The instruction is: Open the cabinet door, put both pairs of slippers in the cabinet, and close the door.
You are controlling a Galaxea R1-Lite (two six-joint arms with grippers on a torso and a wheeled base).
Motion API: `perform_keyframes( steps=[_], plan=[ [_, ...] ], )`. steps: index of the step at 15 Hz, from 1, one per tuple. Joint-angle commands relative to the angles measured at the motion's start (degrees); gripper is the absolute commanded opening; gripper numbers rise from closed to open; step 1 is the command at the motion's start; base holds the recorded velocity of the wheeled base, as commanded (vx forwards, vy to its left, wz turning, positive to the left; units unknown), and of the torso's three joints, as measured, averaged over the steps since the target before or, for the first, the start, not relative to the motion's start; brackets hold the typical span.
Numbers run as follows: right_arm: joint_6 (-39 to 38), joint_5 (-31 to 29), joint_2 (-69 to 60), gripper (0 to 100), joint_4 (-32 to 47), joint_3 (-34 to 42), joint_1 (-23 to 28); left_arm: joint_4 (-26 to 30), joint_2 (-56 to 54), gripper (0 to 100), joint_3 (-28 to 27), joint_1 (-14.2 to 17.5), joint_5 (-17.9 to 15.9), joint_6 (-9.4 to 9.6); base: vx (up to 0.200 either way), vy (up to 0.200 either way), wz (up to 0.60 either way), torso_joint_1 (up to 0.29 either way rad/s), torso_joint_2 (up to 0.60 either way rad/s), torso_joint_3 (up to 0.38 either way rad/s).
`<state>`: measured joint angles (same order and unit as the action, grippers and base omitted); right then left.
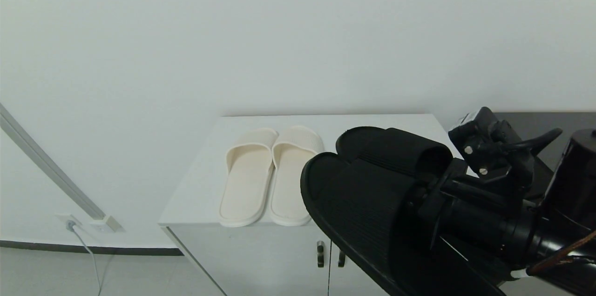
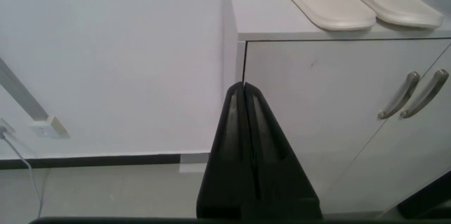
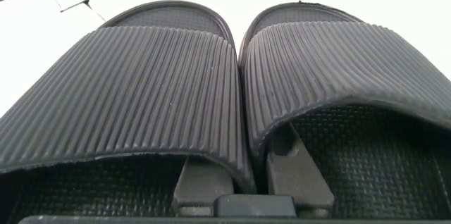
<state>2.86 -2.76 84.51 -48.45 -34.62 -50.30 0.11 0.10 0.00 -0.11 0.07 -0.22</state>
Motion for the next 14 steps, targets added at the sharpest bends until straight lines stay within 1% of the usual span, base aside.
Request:
perform_keyframes(
  steps=[1, 4, 10, 13, 14],
  plan=[
    [0.0, -0.1, -0.4, 0, 0.0, 0.2, -0.1, 0.0, 0.0, 0, 0.0, 0.0, 0.0, -0.04, -0.2, 0.0, 0.0, 0.012, 0.0, -0.002],
    [0.0, 0.0, -0.4, 0, 1.2, 0.3, -0.2, 0.0, 0.0, 0, 0.0, 0.0, 0.0, -0.04, -0.2, 0.0, 0.0, -0.007, 0.0, 0.007],
    [-0.1, 0.2, -0.1, 0, 1.2, 0.8, -0.3, 0.0, 0.0, 0, 0.0, 0.0, 0.0, -0.04, -0.2, 0.0, 0.0, 0.0, 0.0, 0.002],
    [-0.2, 0.6, 0.0, 0, 0.8, 1.8, 0.0, 0.0, 0.0, 0, 0.0, 0.0, 0.0, -0.04, 0.0, 0.0, 0.0, 0.0, 0.0, 0.0],
    [-0.2, 2.1, -0.1, 0, 0.3, 2.2, 0.1, 0.0, 0.0, 0, 0.0, 0.0, 0.0, -0.04, 0.0, 0.0, 0.0, 0.0, 0.0, 0.0]
  ],
)
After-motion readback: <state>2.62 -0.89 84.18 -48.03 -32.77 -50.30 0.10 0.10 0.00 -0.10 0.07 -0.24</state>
